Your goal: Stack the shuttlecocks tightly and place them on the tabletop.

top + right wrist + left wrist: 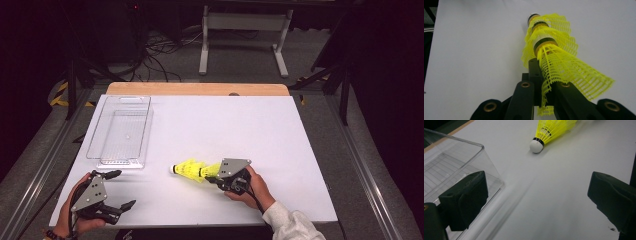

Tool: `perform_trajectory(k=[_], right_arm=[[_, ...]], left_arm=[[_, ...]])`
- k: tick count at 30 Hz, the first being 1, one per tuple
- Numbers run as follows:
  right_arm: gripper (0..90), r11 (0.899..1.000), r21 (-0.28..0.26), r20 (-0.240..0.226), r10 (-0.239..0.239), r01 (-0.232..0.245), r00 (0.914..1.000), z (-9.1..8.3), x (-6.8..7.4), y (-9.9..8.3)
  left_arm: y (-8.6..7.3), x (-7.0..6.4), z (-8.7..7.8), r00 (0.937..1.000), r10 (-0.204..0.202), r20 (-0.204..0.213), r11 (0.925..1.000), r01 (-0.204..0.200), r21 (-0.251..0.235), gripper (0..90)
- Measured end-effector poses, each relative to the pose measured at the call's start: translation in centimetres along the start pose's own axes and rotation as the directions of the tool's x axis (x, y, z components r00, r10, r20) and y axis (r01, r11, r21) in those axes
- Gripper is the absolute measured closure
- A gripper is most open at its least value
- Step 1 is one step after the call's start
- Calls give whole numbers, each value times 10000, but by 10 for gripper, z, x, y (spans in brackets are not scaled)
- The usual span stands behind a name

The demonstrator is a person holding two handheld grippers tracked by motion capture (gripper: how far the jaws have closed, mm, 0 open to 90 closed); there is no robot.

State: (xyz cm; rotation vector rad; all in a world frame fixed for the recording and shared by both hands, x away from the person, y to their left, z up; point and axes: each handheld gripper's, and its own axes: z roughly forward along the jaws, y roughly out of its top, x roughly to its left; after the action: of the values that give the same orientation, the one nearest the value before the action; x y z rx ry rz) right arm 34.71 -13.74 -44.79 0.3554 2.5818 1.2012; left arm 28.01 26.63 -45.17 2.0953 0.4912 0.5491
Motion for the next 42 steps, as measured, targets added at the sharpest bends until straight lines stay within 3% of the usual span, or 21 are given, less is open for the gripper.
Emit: perform_trajectory(k=[13, 28, 42], right_arm=[[886, 9999, 34, 29, 98, -98, 9999, 1, -4, 0], [886, 10000, 4, 97, 15, -15, 10000, 4, -4, 3], [884, 9998, 201, -56, -55, 56, 10000, 17, -4, 11]], left_arm=[[-2, 4, 2, 9998, -190, 73, 9998, 190, -59, 40], [0, 1, 2, 10000, -41, 14, 10000, 41, 8, 40], [0, 0, 2, 10000, 63, 58, 10000, -64, 59, 40]])
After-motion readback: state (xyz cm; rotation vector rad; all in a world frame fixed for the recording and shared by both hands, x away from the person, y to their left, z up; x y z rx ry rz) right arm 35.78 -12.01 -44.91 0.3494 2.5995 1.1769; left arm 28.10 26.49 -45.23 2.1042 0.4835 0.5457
